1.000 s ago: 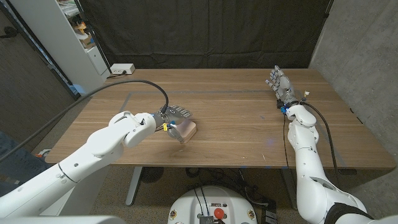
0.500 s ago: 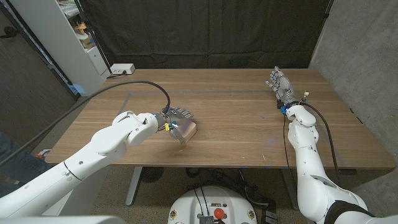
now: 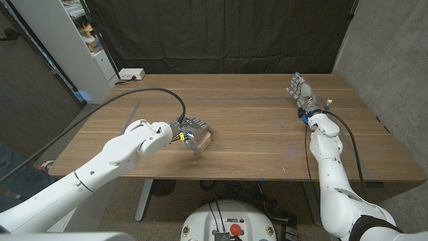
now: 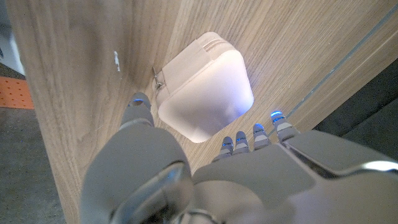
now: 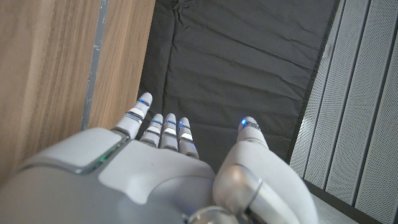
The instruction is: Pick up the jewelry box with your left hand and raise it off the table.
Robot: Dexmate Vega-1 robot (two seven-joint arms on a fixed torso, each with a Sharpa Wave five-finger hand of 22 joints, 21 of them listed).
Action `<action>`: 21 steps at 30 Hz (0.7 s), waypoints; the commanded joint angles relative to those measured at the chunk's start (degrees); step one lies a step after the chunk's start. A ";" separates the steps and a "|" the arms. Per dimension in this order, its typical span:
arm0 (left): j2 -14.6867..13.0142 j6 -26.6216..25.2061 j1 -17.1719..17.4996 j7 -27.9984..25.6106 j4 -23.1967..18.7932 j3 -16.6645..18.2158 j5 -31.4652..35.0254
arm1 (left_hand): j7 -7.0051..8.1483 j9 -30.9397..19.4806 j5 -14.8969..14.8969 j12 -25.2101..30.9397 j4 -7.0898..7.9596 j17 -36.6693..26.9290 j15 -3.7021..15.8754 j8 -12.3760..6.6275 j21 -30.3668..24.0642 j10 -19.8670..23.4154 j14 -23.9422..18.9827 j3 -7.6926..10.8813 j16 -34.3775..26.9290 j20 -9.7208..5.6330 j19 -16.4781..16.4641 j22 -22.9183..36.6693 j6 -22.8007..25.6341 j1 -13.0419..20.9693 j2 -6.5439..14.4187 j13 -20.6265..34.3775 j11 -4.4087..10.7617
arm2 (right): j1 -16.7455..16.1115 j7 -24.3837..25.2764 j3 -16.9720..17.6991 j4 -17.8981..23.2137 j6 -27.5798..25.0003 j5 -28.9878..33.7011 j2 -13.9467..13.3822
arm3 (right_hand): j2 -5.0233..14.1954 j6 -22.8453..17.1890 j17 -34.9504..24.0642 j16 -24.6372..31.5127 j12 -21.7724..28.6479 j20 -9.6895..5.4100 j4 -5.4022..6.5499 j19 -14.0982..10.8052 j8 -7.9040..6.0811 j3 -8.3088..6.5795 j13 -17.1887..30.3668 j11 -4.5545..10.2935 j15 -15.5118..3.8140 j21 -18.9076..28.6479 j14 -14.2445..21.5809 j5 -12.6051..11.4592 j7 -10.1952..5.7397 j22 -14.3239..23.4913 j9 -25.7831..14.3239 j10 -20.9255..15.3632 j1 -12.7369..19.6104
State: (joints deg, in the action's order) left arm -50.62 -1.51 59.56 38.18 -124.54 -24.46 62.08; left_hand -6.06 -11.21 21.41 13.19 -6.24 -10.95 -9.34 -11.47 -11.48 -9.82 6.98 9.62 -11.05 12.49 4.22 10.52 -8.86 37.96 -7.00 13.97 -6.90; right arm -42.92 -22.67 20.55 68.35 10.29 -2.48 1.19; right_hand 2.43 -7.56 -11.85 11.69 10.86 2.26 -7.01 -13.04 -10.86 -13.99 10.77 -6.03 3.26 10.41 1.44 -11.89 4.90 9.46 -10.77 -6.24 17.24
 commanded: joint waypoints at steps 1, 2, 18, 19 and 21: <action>0.53 -0.34 -0.76 0.89 0.36 -1.33 0.47 | -0.22 -0.12 0.43 0.51 -0.12 0.00 0.06 -0.47 -0.25 0.30 -0.41 -0.22 -0.54 -0.12 -0.51 0.10 0.43 0.19 0.87 0.31 0.22 | -0.11 0.00 0.02 0.45 -0.53 0.00 0.00 | -0.59 -0.23 -0.13 0.05 0.38 0.45 -0.17 0.02 -0.36 0.15 0.23 -0.25 0.46 0.35 -0.02 -0.37 -0.06 0.25 -0.16 0.53 0.28; 0.60 -0.40 -0.76 0.96 0.38 -1.36 0.41 | -0.23 -0.12 0.44 0.51 -0.13 -0.01 0.07 -0.47 -0.25 0.30 -0.43 -0.21 -0.54 -0.12 -0.53 0.10 0.43 0.21 0.90 0.31 0.20 | -0.11 -0.03 0.01 0.48 -0.61 -0.01 0.02 | -0.60 -0.21 -0.13 0.05 0.39 0.46 -0.17 0.03 -0.36 0.15 0.23 -0.26 0.47 0.35 -0.02 -0.37 -0.04 0.25 -0.16 0.53 0.29; 1.94 -0.80 -0.97 -0.20 2.63 -2.52 -0.76 | -0.05 -0.11 0.65 0.88 -0.31 -0.06 0.57 -0.67 -0.58 1.15 -2.01 0.06 -1.08 -0.17 -1.45 0.21 1.13 0.98 1.58 0.30 0.56 | -0.03 0.12 -0.17 -0.54 -0.64 0.47 -0.18 | -0.69 -0.18 -0.14 0.07 0.39 0.47 -0.13 0.09 -0.35 0.25 0.23 -0.26 0.45 0.35 0.00 -0.37 -0.06 0.25 -0.16 0.54 0.18; 2.01 -0.81 -0.97 -0.34 2.80 -2.58 -0.93 | -0.02 -0.11 0.66 0.92 -0.32 -0.07 0.64 -0.68 -0.60 1.22 -1.91 0.07 -1.03 -0.16 -1.50 0.21 1.16 1.03 1.62 0.30 0.57 | -0.03 0.14 -0.18 -0.55 -0.71 0.50 -0.19 | -0.69 -0.19 -0.14 0.06 0.40 0.50 -0.14 0.10 -0.35 0.25 0.23 -0.26 0.44 0.35 0.00 -0.38 -0.06 0.25 -0.16 0.54 0.19; 2.23 -0.93 -0.93 -0.75 3.16 -2.67 -1.26 | 0.03 -0.11 0.68 0.96 -0.36 -0.08 0.66 -0.71 -0.65 1.34 -1.93 0.13 -1.02 -0.18 -1.66 0.22 1.24 1.16 1.72 0.30 0.60 | -0.05 0.22 -0.20 -0.60 -0.75 0.52 -0.16 | -0.69 -0.17 -0.13 0.05 0.40 0.51 -0.14 0.12 -0.35 0.25 0.23 -0.26 0.44 0.34 -0.03 -0.38 -0.04 0.25 -0.16 0.54 0.20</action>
State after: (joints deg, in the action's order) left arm -49.23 -2.03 58.66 38.83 -122.87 -26.49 62.08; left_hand -6.15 -11.21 21.84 13.64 -6.24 -10.95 -8.38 -11.91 -11.77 -8.73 5.44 9.62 -11.88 12.18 3.28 10.52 -7.79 39.02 -5.94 13.97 -6.44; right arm -42.98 -22.66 20.50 68.42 9.71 -2.24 1.14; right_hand 2.43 -7.57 -11.85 11.69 10.86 2.67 -7.02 -12.63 -10.87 -13.99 10.77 -6.27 3.26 10.41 1.44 -11.89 4.90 9.46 -10.77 -5.99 17.24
